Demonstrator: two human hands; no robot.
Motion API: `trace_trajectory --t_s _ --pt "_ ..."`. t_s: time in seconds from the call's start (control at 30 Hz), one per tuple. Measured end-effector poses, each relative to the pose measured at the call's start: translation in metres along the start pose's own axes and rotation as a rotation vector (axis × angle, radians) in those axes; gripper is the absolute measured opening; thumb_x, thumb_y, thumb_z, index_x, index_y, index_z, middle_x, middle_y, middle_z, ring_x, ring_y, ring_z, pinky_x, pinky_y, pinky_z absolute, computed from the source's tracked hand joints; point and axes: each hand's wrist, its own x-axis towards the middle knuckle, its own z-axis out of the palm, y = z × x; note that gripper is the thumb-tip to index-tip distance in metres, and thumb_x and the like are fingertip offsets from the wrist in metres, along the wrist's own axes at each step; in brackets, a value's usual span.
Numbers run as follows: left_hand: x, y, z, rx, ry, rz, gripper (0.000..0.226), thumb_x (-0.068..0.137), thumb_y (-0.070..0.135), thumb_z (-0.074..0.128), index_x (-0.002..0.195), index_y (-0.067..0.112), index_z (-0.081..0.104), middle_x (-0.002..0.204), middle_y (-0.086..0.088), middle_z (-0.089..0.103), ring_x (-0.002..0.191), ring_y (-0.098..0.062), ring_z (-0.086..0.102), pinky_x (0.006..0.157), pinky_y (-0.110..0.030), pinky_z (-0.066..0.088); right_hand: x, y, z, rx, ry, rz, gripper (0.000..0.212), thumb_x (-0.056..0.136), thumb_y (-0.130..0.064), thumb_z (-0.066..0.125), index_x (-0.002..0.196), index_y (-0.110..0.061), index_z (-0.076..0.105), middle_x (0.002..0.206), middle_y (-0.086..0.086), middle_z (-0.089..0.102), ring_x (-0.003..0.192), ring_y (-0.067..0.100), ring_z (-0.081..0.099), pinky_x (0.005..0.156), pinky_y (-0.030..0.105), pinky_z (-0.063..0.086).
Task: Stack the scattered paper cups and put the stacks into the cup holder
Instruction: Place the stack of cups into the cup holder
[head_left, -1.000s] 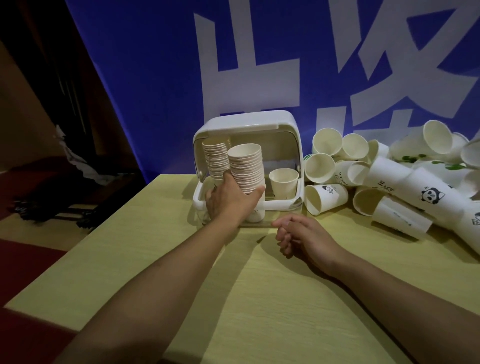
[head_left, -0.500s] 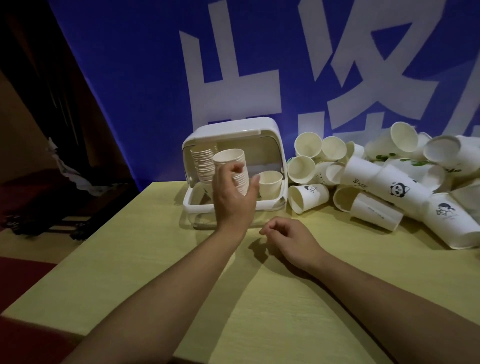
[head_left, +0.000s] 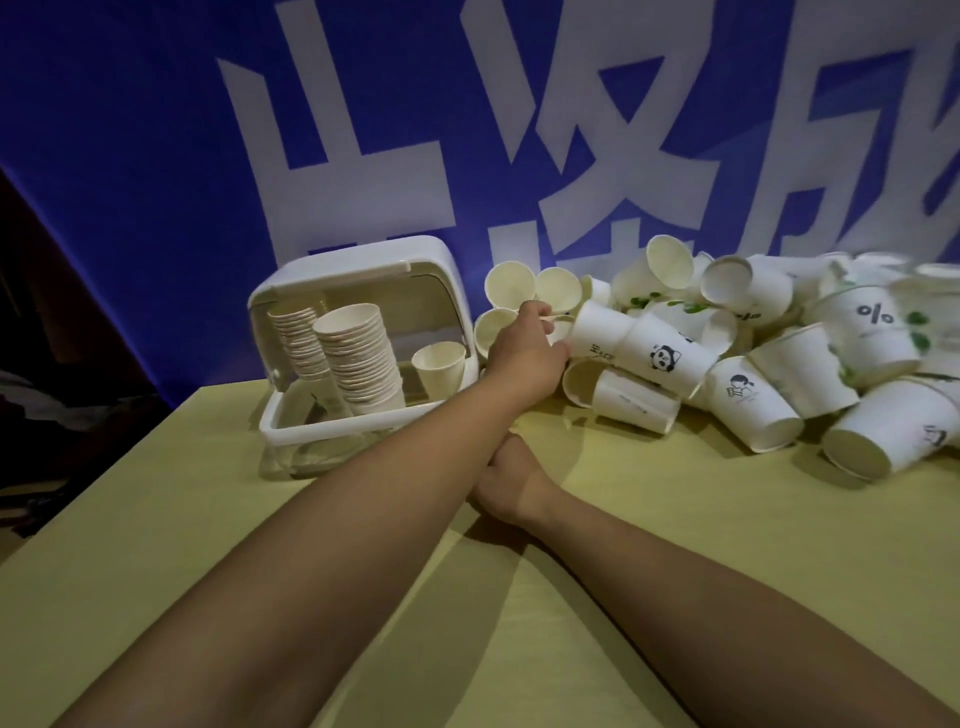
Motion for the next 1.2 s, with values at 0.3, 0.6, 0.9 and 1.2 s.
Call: trace_trajectory --t_s 0.3,0.6,0.9,1.2 --pt "0.025 0.010 0.008 -0.050 -0.029 0.025 0.044 0.094 0.019 0.071 0.135 0.024 0.054 0.113 0.004 0.067 0.106 -0.019 0.064 0.080 -0.027 0.051 0.001 -0.001 0.001 -0.050 -0.095 0.028 0.033 0.081 -0.040 0.051 0.085 -0.010 0.066 0.085 0.012 0.068 0.081 0.026 0.064 0.076 0.047 0.056" --pt "0.012 0.016 -0.070 -0.124 0.207 0.180 0.019 0.092 0.020 0.074 0.107 0.031 0.072 0.091 0.020 0.067 0.087 0.005 0.062 0.081 -0.022 0.052 0.000 0.004 0.003 0.096 -0.074 0.018 0.017 0.098 -0.018 0.060 0.086 -0.027 0.069 0.075 -0.003 0.066 0.067 0.012 0.061 0.066 0.026 0.050" --pt "-0.037 -0.028 -0.189 -0.094 0.587 0.287 0.022 0.093 0.019 0.072 0.113 0.026 0.075 0.099 0.021 0.068 0.087 0.017 0.060 0.076 -0.002 0.047 0.004 0.008 0.006 0.054 -0.057 -0.017 0.013 0.095 -0.016 0.062 0.088 -0.021 0.072 0.082 0.010 0.073 0.071 0.015 0.066 0.071 0.032 0.054" --pt "-0.036 -0.091 -0.219 0.357 0.626 0.153 0.020 0.095 0.038 0.067 0.114 0.040 0.075 0.104 -0.004 0.065 0.091 -0.019 0.059 0.076 -0.031 0.047 0.003 0.006 0.003 0.047 -0.085 -0.034 0.012 0.097 -0.023 0.062 0.091 -0.019 0.072 0.081 0.008 0.073 0.078 0.025 0.070 0.076 0.039 0.057"
